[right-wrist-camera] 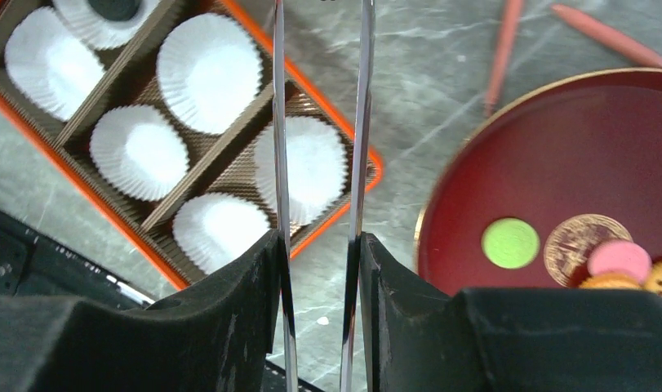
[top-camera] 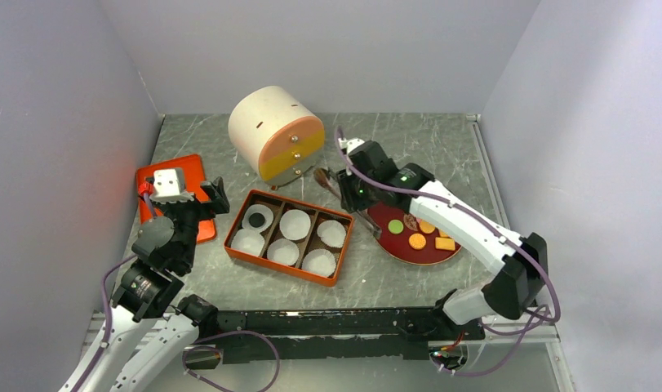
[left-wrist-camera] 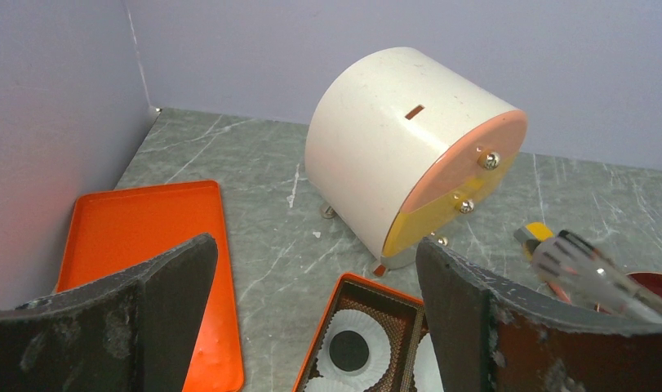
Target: Pack the cookies
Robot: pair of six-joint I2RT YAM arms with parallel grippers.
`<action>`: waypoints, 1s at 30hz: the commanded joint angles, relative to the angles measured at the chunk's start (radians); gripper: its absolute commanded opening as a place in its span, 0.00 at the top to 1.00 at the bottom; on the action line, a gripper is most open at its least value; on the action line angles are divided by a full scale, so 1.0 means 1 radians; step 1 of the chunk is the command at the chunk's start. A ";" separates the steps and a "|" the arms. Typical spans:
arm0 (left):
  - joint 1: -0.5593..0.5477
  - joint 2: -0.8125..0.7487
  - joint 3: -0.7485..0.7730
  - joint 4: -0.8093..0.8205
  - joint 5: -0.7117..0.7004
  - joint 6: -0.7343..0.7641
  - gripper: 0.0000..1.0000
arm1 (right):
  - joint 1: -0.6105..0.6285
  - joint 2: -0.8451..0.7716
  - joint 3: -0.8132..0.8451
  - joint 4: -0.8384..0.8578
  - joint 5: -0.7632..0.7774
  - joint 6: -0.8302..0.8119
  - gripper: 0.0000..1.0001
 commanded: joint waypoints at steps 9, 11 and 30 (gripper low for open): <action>0.007 0.006 -0.003 0.018 -0.004 -0.004 0.04 | 0.181 0.141 0.079 0.031 -0.049 -0.017 0.66; 0.007 0.006 -0.003 0.018 -0.004 -0.005 0.04 | 0.196 0.165 0.081 0.022 -0.050 -0.018 0.65; 0.007 0.003 -0.003 0.015 0.001 -0.004 0.04 | 0.254 0.271 0.091 -0.012 -0.042 -0.036 0.56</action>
